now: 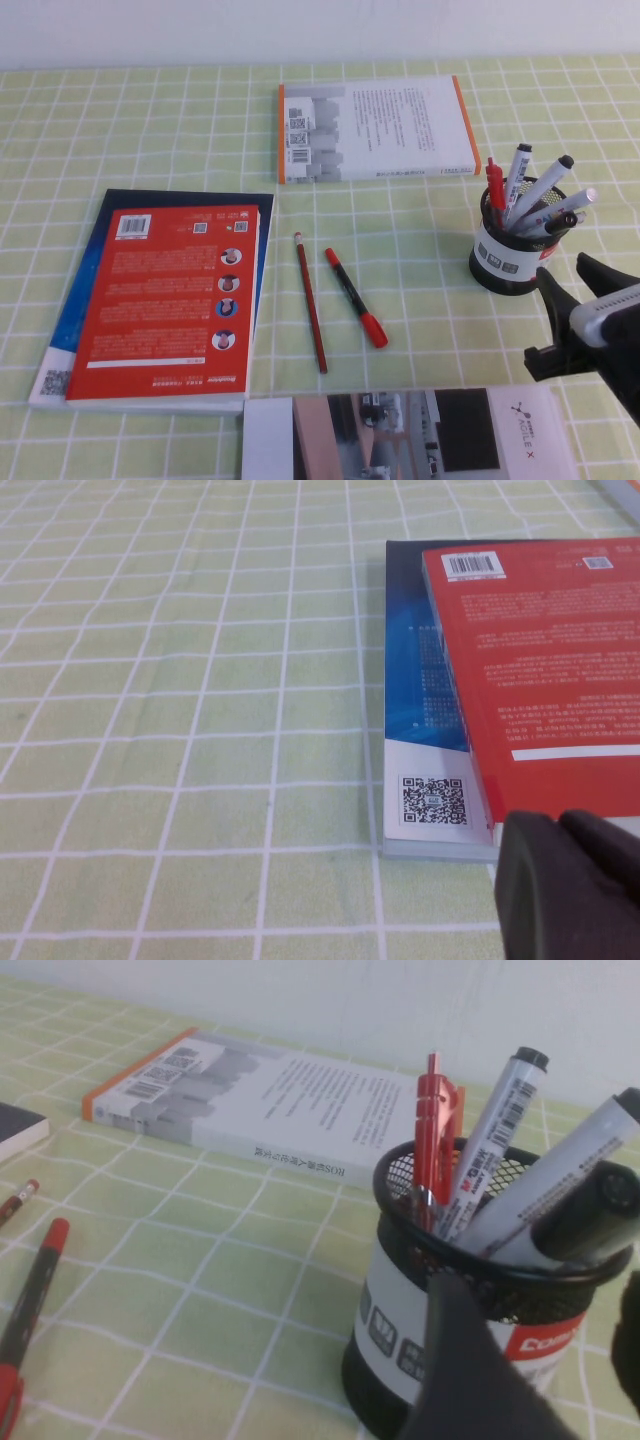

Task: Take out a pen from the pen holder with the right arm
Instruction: Pick up the pen from the pen holder

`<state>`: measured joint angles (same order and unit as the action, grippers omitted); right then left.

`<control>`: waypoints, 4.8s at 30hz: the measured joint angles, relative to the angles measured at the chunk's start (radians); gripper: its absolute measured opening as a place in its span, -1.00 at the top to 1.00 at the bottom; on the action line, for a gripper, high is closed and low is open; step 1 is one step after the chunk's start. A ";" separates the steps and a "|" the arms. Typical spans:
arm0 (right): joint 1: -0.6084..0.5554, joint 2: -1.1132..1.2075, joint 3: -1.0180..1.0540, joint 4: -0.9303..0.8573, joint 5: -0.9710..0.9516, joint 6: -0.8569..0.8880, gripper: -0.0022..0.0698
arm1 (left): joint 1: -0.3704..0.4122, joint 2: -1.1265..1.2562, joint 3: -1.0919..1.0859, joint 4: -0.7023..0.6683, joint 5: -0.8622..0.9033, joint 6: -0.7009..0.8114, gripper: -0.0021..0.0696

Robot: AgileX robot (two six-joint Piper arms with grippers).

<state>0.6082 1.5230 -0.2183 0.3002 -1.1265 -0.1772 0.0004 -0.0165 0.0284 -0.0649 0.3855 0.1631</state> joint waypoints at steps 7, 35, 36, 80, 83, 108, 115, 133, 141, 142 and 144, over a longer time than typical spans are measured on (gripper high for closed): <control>0.000 0.024 -0.060 0.013 -0.003 0.000 0.16 | 0.000 0.000 0.000 0.000 0.000 0.000 0.96; -0.049 0.128 -0.196 0.108 -0.022 0.050 0.16 | 0.000 0.000 0.000 0.000 0.000 0.000 0.96; -0.049 0.128 -0.196 0.108 -0.022 0.050 0.16 | 0.000 0.000 0.000 0.000 0.000 0.000 0.96; -0.049 0.160 -0.197 0.084 -0.019 0.052 -0.07 | 0.000 0.000 0.000 0.000 0.000 0.000 0.96; -0.049 0.167 -0.202 0.071 -0.019 0.052 -0.07 | 0.000 0.000 0.000 0.000 0.000 0.000 0.96; -0.049 0.168 -0.206 0.077 -0.019 0.052 0.52 | 0.000 0.000 0.000 0.000 0.000 0.000 0.96; -0.049 0.168 -0.206 0.077 -0.019 0.052 0.63 | 0.000 0.000 0.000 0.000 0.000 0.000 0.96; -0.049 0.052 -0.206 0.080 -0.013 0.004 0.64 | 0.000 0.000 0.000 0.000 0.000 0.000 0.96; -0.049 -0.077 -0.206 0.082 0.061 0.001 0.64 | 0.000 0.000 0.000 0.000 0.000 0.000 0.96; -0.049 -0.103 -0.206 0.084 0.082 -0.002 0.64 | 0.000 0.000 0.000 0.000 0.000 0.000 0.96; -0.049 -0.143 -0.206 0.084 0.122 -0.015 0.64 | 0.000 0.000 0.000 0.000 0.000 0.000 0.96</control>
<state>0.5591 1.3801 -0.4244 0.3844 -1.0043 -0.1923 0.0004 -0.0165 0.0284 -0.0649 0.3855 0.1631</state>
